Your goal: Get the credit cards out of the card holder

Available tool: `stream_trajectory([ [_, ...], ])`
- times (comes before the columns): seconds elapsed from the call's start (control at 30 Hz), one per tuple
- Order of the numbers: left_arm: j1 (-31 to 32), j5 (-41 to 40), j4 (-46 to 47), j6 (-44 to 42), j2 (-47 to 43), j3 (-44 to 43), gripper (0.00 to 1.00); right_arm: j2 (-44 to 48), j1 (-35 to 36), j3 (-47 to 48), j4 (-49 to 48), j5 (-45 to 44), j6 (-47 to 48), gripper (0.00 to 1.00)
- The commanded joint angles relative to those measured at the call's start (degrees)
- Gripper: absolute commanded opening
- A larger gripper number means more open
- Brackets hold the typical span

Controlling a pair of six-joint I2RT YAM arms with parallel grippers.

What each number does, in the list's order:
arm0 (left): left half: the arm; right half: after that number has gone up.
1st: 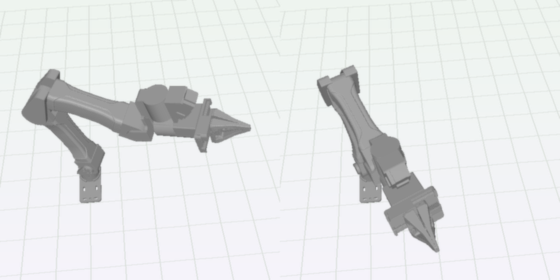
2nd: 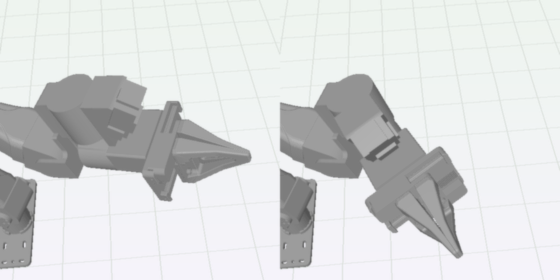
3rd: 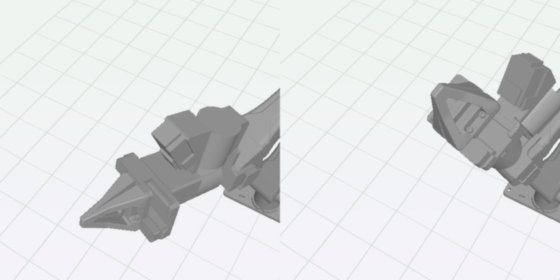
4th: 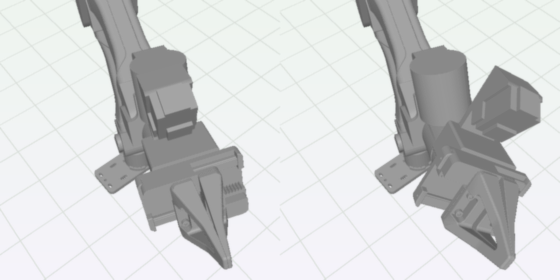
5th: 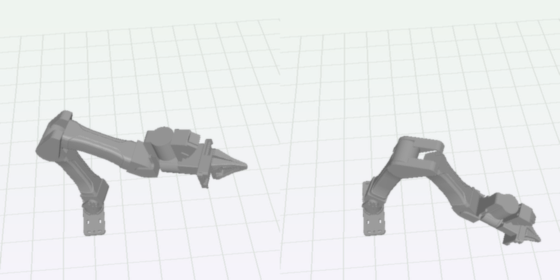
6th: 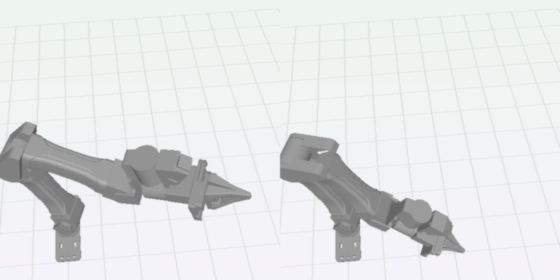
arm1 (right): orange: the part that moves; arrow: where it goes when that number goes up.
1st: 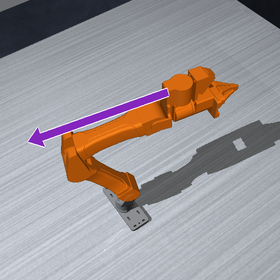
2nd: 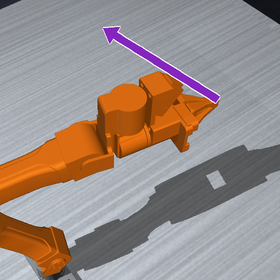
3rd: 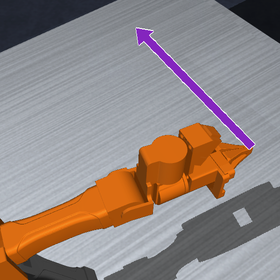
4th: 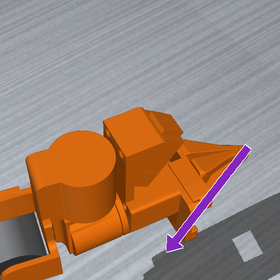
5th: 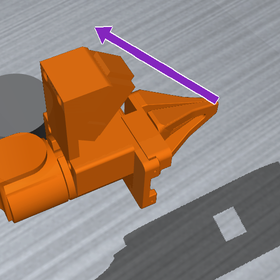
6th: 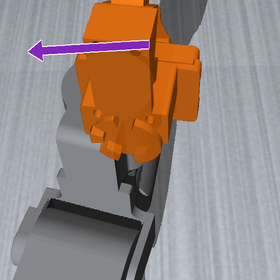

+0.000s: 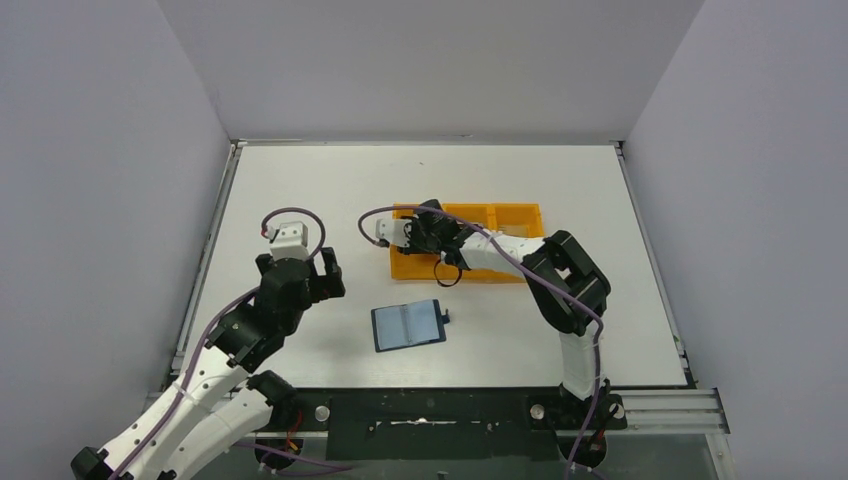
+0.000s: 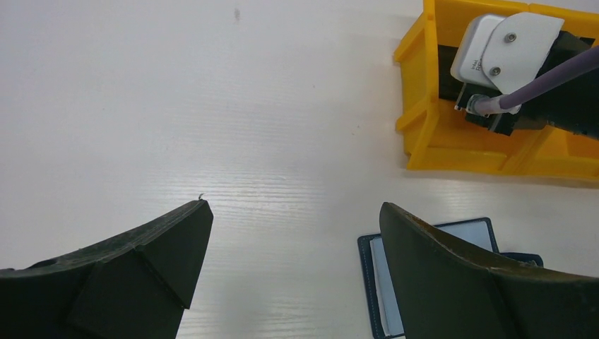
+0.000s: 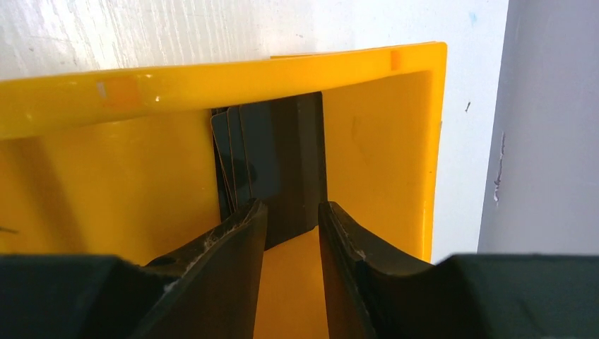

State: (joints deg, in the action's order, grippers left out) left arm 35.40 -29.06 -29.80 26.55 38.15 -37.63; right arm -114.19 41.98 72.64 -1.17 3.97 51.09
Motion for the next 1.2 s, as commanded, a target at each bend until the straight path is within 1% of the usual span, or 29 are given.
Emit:
stream_trajectory([
  [0.0, -0.71, 1.07, 1.73, 0.15, 0.5, -1.76, 0.91, 4.56, -0.36, 0.08, -1.33, 0.64, -2.87, 0.35],
  [0.17, -0.82, 1.28, 1.68, 0.17, 0.7, -1.84, 0.91, 7.64, -0.32, -2.17, -3.6, 0.93, -5.41, 0.38],
  [0.27, -0.84, 1.29, 1.68, 0.22, 0.79, -1.77, 0.91, 10.14, 0.06, -4.92, -8.05, -1.47, -8.33, 0.39],
  [0.4, -1.07, 1.03, 1.44, 0.46, 1.52, -2.03, 0.91, 16.95, 1.19, -7.96, -11.85, -2.57, -19.26, 0.41],
  [0.43, -1.06, 0.79, 1.34, 0.64, 1.65, -2.07, 0.91, 19.12, 1.52, -9.03, -12.98, -2.72, -23.15, 0.42],
  [0.53, -1.15, -0.04, 0.98, 1.09, 1.45, -2.08, 0.91, 24.71, 2.08, -12.37, -14.66, -2.9, -38.85, 0.47],
  [0.63, -1.26, -0.25, 1.19, 1.21, 1.35, -1.97, 0.91, 28.87, 2.47, -14.61, -12.56, -4.8, -52.87, 0.53],
  [0.73, -1.55, -0.06, 1.39, 1.05, 1.65, -1.93, 0.91, 31.72, 2.58, -15.01, -6.16, -8.9, -64.96, 0.55],
  [0.87, -2.15, 0.49, 1.66, 0.97, 2.27, -2.01, 0.91, 34.88, 2.91, -15.34, 2.79, -14.59, -75.61, 0.57],
  [0.97, -2.77, 1.22, 1.85, 0.69, 2.82, -1.95, 0.91, 38.51, 4.05, -17.85, 4.77, -19.51, -80.51, 0.58],
  [1.03, -3.03, 1.44, 1.94, 0.61, 2.96, -2.01, 0.91, 41.09, 4.33, -19.75, 5.55, -21.12, -84.06, 0.6],
  [1.07, -3.2, 1.52, 2.02, 0.61, 2.99, -2.01, 0.91, 42.43, 4.34, -21.4, 5.28, -21.04, -86.15, 0.66],
  [1.1, -3.38, 1.67, 2.09, 0.54, 2.96, -1.91, 0.91, 43.6, 4.3, -22.69, 4.73, -21.08, -88.38, 0.76],
  [1.13, -3.49, 1.84, 2.19, 0.47, 2.98, -1.89, 0.91, 44.82, 4.13, -23.79, 5.01, -21.0, -92.24, 0.89],
  [1.17, -3.64, 2.01, 2.35, 0.4, 2.93, -1.83, 0.91, 46.02, 4.07, -25.31, 4.27, -20.81, -94.53, 0.98],
])
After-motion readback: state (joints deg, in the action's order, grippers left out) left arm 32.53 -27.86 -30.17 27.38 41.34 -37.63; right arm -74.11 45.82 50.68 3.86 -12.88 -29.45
